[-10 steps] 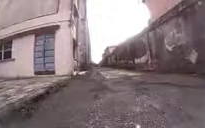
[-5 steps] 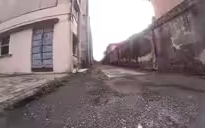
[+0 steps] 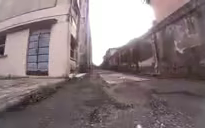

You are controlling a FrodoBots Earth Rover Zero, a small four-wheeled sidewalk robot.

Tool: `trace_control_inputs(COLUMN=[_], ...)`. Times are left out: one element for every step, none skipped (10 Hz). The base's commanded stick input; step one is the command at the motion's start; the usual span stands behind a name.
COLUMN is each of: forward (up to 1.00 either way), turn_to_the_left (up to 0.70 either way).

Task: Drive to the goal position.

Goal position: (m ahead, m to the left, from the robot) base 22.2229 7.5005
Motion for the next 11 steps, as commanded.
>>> trace_control_inputs(forward=[0.7,0.7,0.7,0.7,0.7,0.7,0.7,0.7,0.7,0.7,0.7], turn_to_the_left=[0.0,0.0,0.0,0.0,0.0,0.0,0.0,0.0,0.0,0.0,0.0])
